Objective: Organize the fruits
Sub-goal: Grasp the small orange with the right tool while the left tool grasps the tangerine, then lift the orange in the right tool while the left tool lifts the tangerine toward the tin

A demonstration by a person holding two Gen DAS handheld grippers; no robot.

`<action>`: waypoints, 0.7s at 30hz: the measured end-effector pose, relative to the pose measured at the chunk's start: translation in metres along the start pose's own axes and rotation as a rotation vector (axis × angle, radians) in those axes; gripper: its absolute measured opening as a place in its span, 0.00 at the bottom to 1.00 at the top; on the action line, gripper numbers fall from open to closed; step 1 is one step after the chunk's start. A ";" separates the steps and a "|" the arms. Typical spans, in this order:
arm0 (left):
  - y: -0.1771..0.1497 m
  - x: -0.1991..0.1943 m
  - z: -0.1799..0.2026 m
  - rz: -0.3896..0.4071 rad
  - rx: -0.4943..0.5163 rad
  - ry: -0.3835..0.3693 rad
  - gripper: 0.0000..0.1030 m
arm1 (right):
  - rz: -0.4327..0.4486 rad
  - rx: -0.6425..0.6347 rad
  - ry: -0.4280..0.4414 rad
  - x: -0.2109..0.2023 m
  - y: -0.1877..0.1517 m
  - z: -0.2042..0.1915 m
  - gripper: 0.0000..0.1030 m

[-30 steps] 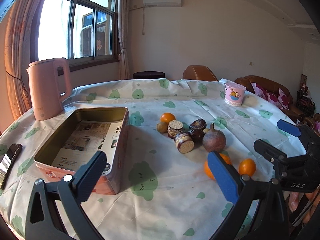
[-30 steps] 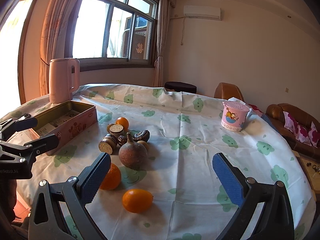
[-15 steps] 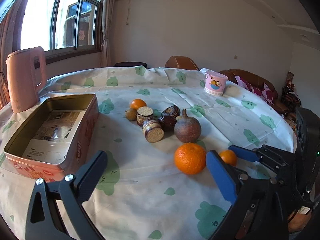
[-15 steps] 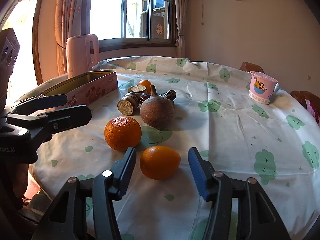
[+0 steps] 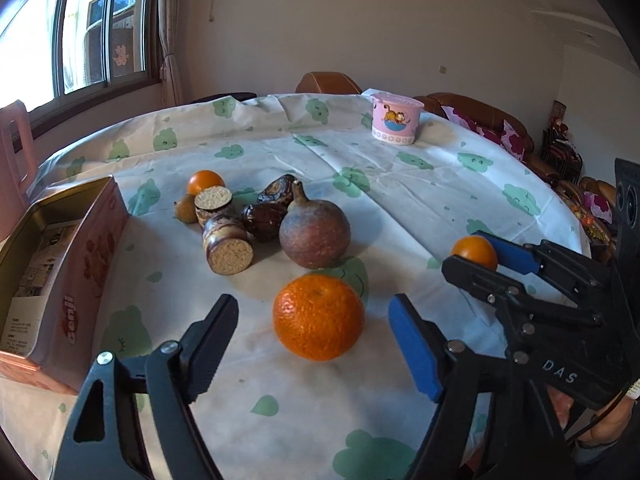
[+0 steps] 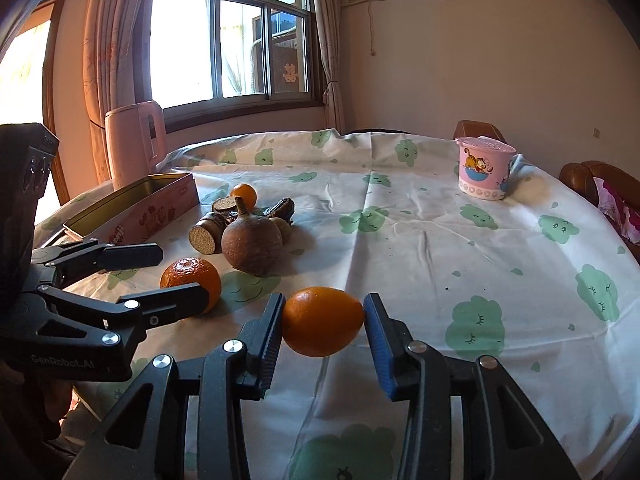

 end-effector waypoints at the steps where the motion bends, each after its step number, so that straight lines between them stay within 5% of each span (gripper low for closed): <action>1: 0.001 0.003 0.001 -0.015 0.000 -0.015 0.67 | 0.002 0.004 0.000 0.000 0.001 0.002 0.41; 4: 0.000 0.010 0.000 -0.053 -0.008 -0.046 0.48 | 0.007 0.009 -0.003 -0.001 0.002 0.004 0.41; 9: -0.003 0.006 -0.003 -0.042 -0.014 -0.065 0.48 | 0.014 -0.005 0.007 -0.001 0.005 -0.003 0.41; 21: -0.005 -0.016 -0.028 0.058 -0.033 0.056 0.47 | 0.060 -0.080 0.051 -0.002 0.029 -0.042 0.41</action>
Point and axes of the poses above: each gripper's, at about its wrist camera, not at the fingertips, and x roughly the way its jaws point, z to its right, y to its top, the point moved 4 cm from there along x, roughly the way its jaws point, and after that the axes turned 12 degrees about -z, right-handed, at the moved point
